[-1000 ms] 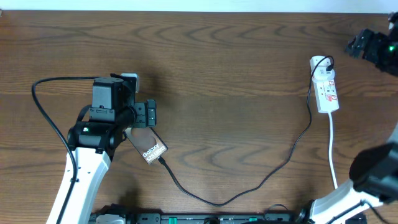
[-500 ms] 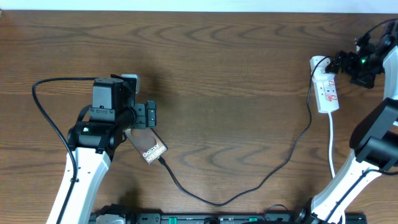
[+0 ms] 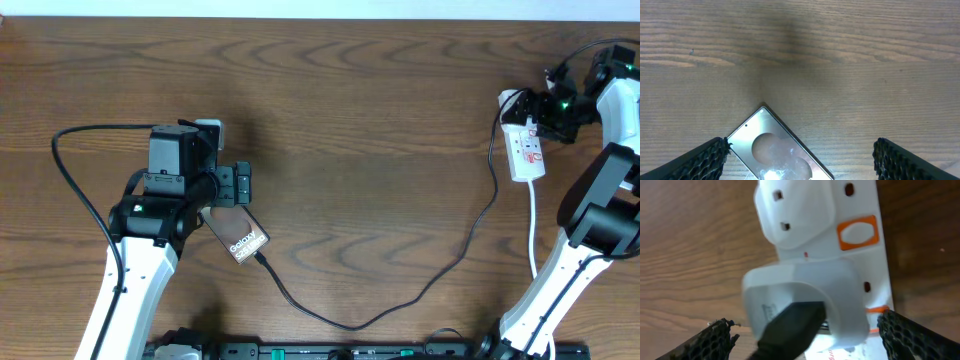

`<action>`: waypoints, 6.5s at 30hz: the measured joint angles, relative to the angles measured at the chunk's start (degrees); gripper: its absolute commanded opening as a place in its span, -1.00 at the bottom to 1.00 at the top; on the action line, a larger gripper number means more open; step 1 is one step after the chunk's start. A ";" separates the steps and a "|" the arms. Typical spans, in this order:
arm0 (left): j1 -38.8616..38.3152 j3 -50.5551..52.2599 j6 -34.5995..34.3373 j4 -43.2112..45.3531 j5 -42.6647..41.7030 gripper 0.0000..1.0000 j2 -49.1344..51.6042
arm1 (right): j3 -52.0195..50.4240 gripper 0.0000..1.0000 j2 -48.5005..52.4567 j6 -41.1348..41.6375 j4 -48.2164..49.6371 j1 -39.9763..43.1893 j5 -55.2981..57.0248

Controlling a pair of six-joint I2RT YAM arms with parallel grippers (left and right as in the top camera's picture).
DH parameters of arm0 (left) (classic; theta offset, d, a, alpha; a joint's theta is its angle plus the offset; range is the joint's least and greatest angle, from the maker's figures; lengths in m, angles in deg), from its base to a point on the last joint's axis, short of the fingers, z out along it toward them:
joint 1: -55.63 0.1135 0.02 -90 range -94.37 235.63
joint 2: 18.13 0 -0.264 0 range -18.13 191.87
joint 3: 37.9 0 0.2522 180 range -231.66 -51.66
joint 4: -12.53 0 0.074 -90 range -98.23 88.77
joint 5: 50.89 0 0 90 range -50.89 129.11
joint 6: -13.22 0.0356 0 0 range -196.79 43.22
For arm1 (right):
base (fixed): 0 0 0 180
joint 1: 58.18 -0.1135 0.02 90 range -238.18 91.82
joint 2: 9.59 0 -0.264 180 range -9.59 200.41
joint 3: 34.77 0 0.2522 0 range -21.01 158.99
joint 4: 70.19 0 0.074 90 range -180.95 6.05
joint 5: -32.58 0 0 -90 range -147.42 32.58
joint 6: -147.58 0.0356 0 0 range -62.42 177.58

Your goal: Plug charger to phone and switch on socket

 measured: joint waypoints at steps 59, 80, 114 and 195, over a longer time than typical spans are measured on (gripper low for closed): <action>0.00 0.00 0.00 -0.02 -0.02 0.87 0.00 | -3.98 0.98 -3.34 6.82 -5.09 -2.58 8.13; 0.00 0.00 0.00 0.00 -0.02 0.87 0.00 | -5.03 0.99 -35.45 15.72 -11.67 2.12 18.71; -0.07 0.90 0.00 -5.99 -0.02 0.87 -10.32 | -5.03 0.98 -40.06 16.31 -11.82 2.08 17.03; 6.78 51.98 10.16 34.51 -5.03 0.87 -65.70 | -5.05 0.98 -40.06 16.31 -11.85 2.08 17.00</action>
